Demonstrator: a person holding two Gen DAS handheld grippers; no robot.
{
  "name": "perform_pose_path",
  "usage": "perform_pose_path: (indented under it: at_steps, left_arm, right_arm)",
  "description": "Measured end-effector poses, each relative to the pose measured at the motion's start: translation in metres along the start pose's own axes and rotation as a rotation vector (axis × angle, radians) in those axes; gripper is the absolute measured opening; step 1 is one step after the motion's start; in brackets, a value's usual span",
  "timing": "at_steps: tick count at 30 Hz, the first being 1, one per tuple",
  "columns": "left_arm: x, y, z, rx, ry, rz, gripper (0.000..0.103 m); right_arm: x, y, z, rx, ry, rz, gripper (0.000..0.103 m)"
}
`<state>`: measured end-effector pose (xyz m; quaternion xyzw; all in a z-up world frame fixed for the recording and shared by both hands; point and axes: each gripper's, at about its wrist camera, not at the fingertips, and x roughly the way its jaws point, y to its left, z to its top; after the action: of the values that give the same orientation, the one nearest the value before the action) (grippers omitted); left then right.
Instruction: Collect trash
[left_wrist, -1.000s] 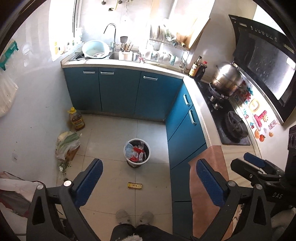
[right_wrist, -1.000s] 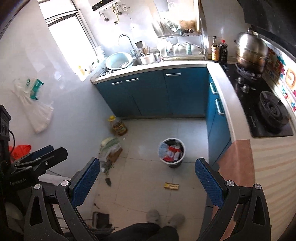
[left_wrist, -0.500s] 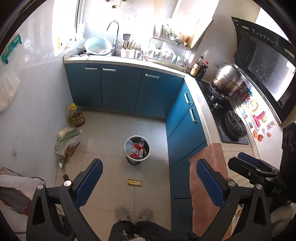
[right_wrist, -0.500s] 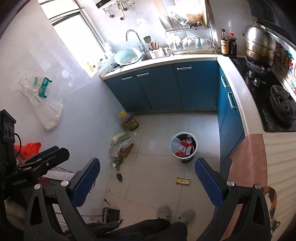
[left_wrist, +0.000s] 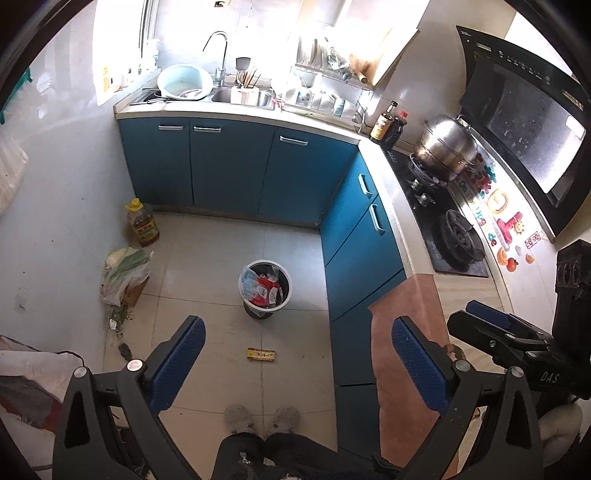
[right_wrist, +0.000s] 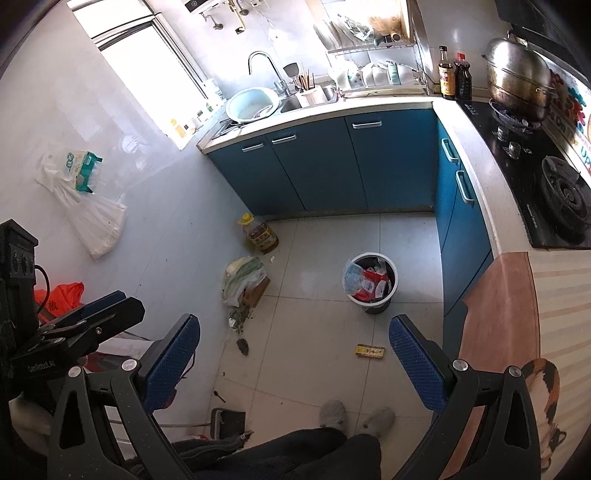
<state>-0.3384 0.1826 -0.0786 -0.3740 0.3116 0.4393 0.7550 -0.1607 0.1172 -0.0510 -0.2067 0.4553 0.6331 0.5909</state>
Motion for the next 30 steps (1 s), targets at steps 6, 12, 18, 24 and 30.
perform_pose_path:
  at_steps: [6, 12, 18, 24, 30]
  left_arm:
    - [0.003, -0.004, 0.003, 0.007, 0.005, -0.012, 0.103]
    - [0.005, -0.008, 0.004, 0.011, 0.003, -0.013, 0.103]
    - [0.008, -0.007, 0.006, 0.011, 0.007, -0.012, 0.103]
    - [0.009, -0.005, 0.005, 0.010, 0.011, -0.013, 0.103]
    - [0.011, -0.004, 0.001, 0.008, 0.017, -0.013, 0.103]
  right_arm:
    - [0.000, -0.003, 0.001, 0.001, -0.004, 0.000, 0.103]
    - [0.001, -0.008, 0.005, 0.007, 0.003, 0.004, 0.103]
    - [0.003, -0.010, 0.007, 0.011, 0.004, 0.004, 0.103]
    - [0.006, -0.010, 0.007, 0.011, 0.014, 0.012, 0.103]
    - [0.007, -0.012, 0.006, 0.012, 0.020, 0.019, 0.103]
